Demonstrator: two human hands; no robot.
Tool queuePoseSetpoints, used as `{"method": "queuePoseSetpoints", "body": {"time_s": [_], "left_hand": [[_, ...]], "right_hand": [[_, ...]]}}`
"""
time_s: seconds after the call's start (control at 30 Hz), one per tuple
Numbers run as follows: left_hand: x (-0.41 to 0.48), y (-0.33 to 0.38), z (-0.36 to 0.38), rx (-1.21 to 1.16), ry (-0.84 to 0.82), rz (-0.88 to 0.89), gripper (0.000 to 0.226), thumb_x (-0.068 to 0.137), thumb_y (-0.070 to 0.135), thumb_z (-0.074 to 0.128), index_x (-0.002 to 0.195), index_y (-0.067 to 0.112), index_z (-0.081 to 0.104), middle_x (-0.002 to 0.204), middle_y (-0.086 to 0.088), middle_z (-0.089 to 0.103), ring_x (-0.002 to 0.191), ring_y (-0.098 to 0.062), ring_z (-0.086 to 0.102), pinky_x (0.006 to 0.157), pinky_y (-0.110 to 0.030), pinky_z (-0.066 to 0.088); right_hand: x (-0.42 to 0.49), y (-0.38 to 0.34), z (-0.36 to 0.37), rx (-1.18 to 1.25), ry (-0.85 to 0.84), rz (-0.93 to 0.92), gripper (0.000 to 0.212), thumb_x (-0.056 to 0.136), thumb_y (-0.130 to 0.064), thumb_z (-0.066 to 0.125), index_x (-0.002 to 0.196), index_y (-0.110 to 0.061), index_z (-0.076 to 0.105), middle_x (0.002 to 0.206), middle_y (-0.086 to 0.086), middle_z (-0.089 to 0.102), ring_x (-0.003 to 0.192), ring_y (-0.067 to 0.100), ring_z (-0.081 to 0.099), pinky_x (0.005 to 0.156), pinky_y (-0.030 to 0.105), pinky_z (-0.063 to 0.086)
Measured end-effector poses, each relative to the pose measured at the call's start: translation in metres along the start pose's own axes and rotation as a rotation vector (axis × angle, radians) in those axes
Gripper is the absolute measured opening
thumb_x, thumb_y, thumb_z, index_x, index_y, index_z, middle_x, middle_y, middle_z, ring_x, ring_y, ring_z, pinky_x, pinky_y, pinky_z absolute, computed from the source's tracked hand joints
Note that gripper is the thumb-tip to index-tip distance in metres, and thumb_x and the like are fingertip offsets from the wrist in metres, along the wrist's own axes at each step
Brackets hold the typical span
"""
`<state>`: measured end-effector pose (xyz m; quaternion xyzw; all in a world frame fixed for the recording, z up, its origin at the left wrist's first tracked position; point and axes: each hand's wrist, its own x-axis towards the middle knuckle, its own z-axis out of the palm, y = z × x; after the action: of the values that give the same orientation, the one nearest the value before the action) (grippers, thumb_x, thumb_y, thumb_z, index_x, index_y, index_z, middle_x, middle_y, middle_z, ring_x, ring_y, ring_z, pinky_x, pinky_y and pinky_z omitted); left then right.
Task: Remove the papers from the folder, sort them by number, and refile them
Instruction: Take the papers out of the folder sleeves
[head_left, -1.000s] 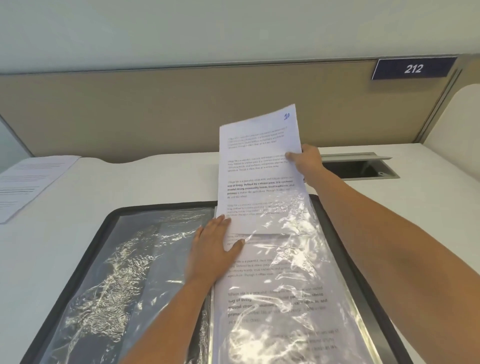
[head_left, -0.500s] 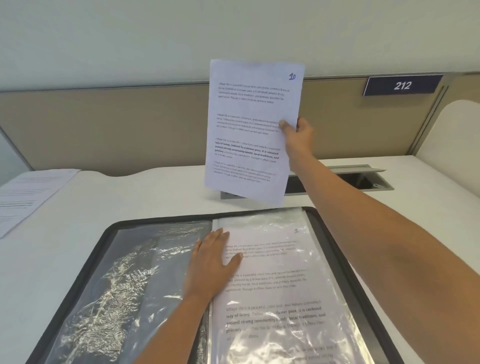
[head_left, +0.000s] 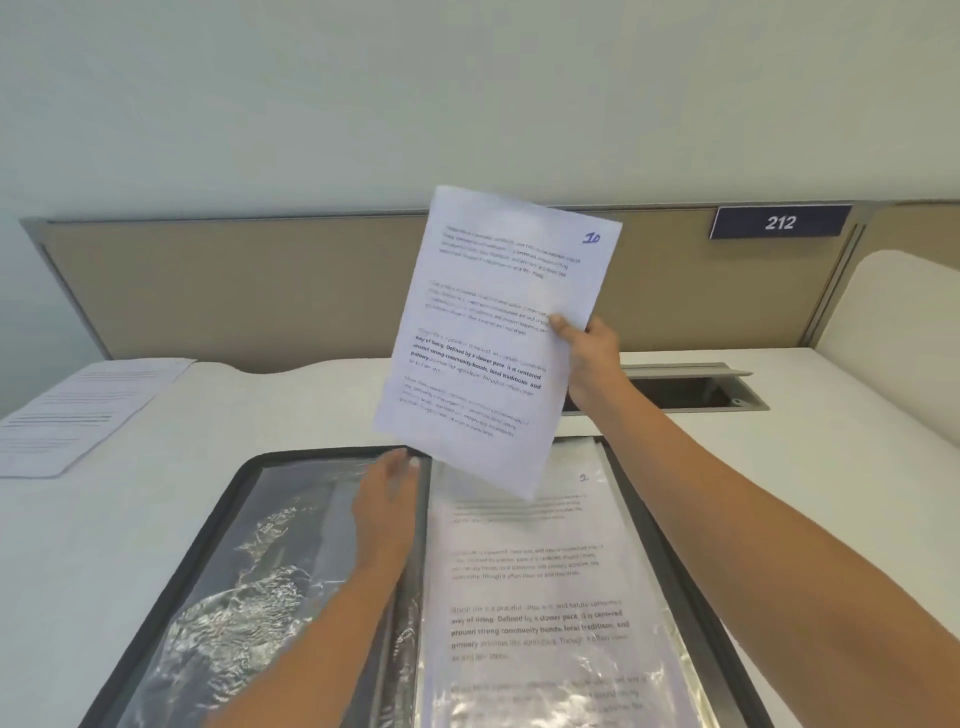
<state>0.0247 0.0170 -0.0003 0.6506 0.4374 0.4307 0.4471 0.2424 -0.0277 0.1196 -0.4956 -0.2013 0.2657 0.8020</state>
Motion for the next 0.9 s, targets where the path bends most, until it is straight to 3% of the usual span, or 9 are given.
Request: {"method": "queuePoseSetpoints", "body": {"time_s": [0.07, 0.13, 0.23, 0.3, 0.47, 0.57, 0.67, 0.77, 0.9], "left_hand": [[0.005, 0.015, -0.014, -0.286, 0.059, -0.179, 0.025, 0.098, 0.035, 0.045, 0.113, 0.017, 0.053, 0.12, -0.004, 0.058, 0.111, -0.019, 0.054, 0.103, -0.04, 0.04], [0.009, 0.028, -0.031, -0.48, 0.101, -0.288, 0.026, 0.099, 0.041, 0.037, 0.099, 0.021, 0.053, 0.108, -0.004, 0.059, 0.1, -0.021, 0.056, 0.095, -0.041, 0.044], [0.015, 0.041, -0.059, -0.435, 0.145, -0.287, 0.027, 0.097, 0.046, 0.042, 0.098, 0.02, 0.049, 0.101, -0.004, 0.053, 0.098, -0.025, 0.054, 0.091, -0.041, 0.046], [0.011, 0.049, -0.076, -0.401, 0.027, -0.316, 0.033, 0.096, 0.043, 0.046, 0.108, 0.013, 0.05, 0.104, -0.005, 0.058, 0.094, -0.025, 0.058, 0.087, -0.041, 0.047], [-0.017, 0.066, -0.116, -0.152, -0.378, -0.316, 0.01, 0.093, 0.017, 0.056, 0.092, 0.012, 0.065, 0.085, -0.001, 0.074, 0.067, -0.014, 0.07, 0.059, -0.027, 0.054], [-0.025, 0.065, -0.133, -0.167, -0.311, -0.275, 0.015, 0.089, -0.003, 0.055, 0.084, 0.008, 0.064, 0.066, 0.001, 0.072, 0.056, -0.013, 0.069, 0.049, -0.023, 0.054], [-0.028, 0.064, -0.152, -0.16, -0.187, -0.268, 0.013, 0.087, -0.004, 0.059, 0.081, 0.006, 0.064, 0.064, -0.001, 0.071, 0.052, -0.014, 0.068, 0.045, -0.023, 0.053], [-0.025, 0.057, -0.173, -0.179, -0.111, -0.276, 0.01, 0.087, -0.002, 0.061, 0.082, 0.006, 0.066, 0.068, -0.002, 0.071, 0.056, -0.016, 0.069, 0.05, -0.029, 0.056], [-0.015, 0.04, -0.211, -0.16, -0.04, -0.29, 0.01, 0.086, -0.001, 0.061, 0.08, 0.006, 0.065, 0.069, 0.0, 0.07, 0.055, -0.013, 0.068, 0.059, -0.028, 0.057]], "right_hand": [[-0.007, -0.002, -0.001, 0.003, -0.009, 0.039, 0.028, 0.09, -0.003, 0.058, 0.117, 0.002, 0.055, 0.092, 0.004, 0.065, 0.078, 0.02, 0.063, 0.062, 0.027, 0.054], [-0.017, -0.002, -0.002, -0.002, -0.047, 0.111, 0.033, 0.09, -0.003, 0.057, 0.122, 0.002, 0.054, 0.096, 0.007, 0.065, 0.078, 0.019, 0.063, 0.063, 0.031, 0.053], [-0.035, -0.002, -0.005, -0.023, -0.155, 0.229, 0.036, 0.089, 0.0, 0.055, 0.125, 0.002, 0.053, 0.099, 0.009, 0.065, 0.076, 0.02, 0.065, 0.059, 0.028, 0.056], [-0.047, -0.001, -0.004, -0.072, -0.176, 0.304, 0.033, 0.089, 0.001, 0.054, 0.122, -0.001, 0.055, 0.096, 0.009, 0.065, 0.074, 0.021, 0.064, 0.056, 0.027, 0.055], [-0.077, 0.002, 0.006, -0.203, -0.15, 0.419, 0.025, 0.085, 0.006, 0.046, 0.104, -0.005, 0.057, 0.099, 0.011, 0.064, 0.076, 0.025, 0.06, 0.066, 0.032, 0.049], [-0.092, 0.003, 0.018, -0.289, -0.16, 0.426, 0.03, 0.081, 0.01, 0.042, 0.104, -0.001, 0.058, 0.108, 0.015, 0.064, 0.081, 0.028, 0.059, 0.069, 0.031, 0.048], [-0.104, 0.011, 0.032, -0.337, -0.182, 0.413, 0.03, 0.082, 0.011, 0.044, 0.108, 0.003, 0.056, 0.108, 0.017, 0.063, 0.077, 0.027, 0.059, 0.063, 0.03, 0.049], [-0.118, 0.025, 0.05, -0.412, -0.21, 0.422, 0.022, 0.086, 0.008, 0.05, 0.105, -0.001, 0.053, 0.09, 0.012, 0.06, 0.068, 0.021, 0.056, 0.06, 0.028, 0.049], [-0.137, 0.057, 0.08, -0.458, -0.259, 0.42, 0.014, 0.087, 0.009, 0.051, 0.086, -0.004, 0.051, 0.088, 0.013, 0.058, 0.072, 0.023, 0.057, 0.06, 0.028, 0.05]]}}
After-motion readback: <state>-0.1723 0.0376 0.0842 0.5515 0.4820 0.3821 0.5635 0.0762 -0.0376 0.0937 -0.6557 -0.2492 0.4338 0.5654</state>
